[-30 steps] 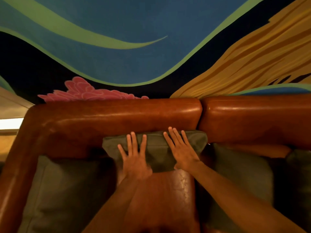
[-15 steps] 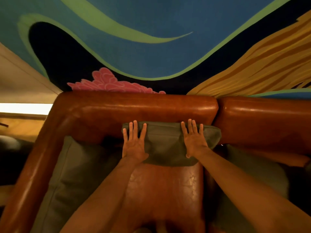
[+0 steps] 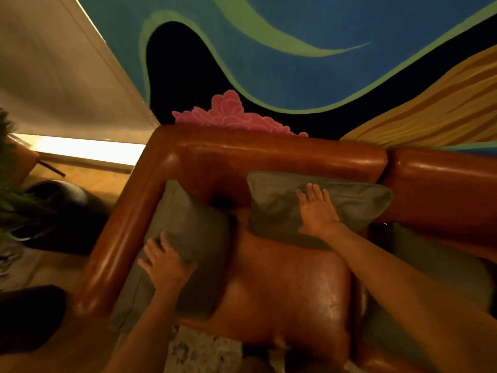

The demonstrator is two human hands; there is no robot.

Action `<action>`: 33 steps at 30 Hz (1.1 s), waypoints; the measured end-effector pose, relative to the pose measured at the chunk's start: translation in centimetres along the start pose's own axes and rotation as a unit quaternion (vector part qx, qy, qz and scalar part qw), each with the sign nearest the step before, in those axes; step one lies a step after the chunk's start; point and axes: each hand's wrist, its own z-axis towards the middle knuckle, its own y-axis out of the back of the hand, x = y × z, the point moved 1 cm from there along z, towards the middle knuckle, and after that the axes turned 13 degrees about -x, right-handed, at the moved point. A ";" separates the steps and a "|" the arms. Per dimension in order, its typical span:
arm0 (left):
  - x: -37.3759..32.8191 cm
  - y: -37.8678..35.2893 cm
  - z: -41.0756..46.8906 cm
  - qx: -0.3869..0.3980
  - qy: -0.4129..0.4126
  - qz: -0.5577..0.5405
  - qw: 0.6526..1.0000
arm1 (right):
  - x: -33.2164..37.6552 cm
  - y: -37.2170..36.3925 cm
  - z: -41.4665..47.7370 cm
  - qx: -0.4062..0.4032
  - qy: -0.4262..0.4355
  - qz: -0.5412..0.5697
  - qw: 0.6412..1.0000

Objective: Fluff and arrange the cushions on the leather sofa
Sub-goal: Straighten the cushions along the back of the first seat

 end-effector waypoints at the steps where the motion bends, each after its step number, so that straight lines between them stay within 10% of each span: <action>1: 2.1 -0.1 -0.1 0.017 0.022 0.015 1.000 | 1.1 0.2 -0.8 -0.001 -0.001 0.007 1.000; 7: 11.3 -1.6 -1.1 0.091 0.105 0.043 0.989 | 7.5 0.6 -6.5 0.014 0.010 0.065 0.998; 33: 14.6 -1.2 -2.2 0.030 -0.007 0.009 0.999 | 13.7 -0.3 -13.5 0.084 0.009 0.037 0.996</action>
